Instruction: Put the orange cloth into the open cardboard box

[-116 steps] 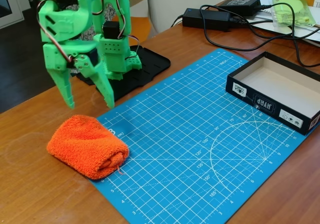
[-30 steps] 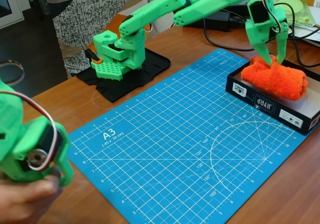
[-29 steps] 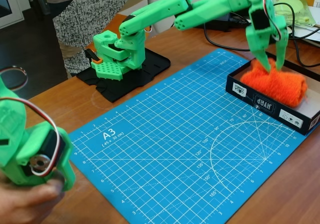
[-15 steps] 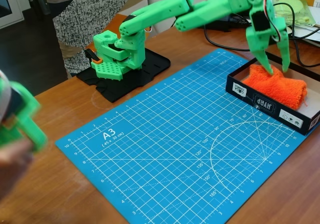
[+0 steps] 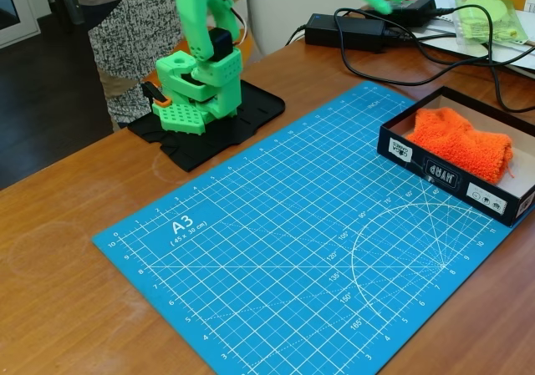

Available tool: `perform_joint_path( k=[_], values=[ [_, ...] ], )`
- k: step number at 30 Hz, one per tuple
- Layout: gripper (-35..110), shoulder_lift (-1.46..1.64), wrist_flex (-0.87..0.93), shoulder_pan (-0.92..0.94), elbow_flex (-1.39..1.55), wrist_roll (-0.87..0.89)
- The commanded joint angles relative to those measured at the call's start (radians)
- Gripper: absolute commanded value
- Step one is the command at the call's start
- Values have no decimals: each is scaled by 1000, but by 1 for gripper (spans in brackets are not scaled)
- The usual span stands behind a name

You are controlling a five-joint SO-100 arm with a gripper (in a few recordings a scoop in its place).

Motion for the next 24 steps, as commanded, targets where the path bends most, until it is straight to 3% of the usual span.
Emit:
perform_joint_path(
  k=[1,5,8,24],
  values=[
    [5,425,-252,63,761,-91],
    [4,738,-301,97,1134,-101],
    [3,1203,-152,110,1374,-71],
    [0,1192,-106,156,1482,-49]
  ],
)
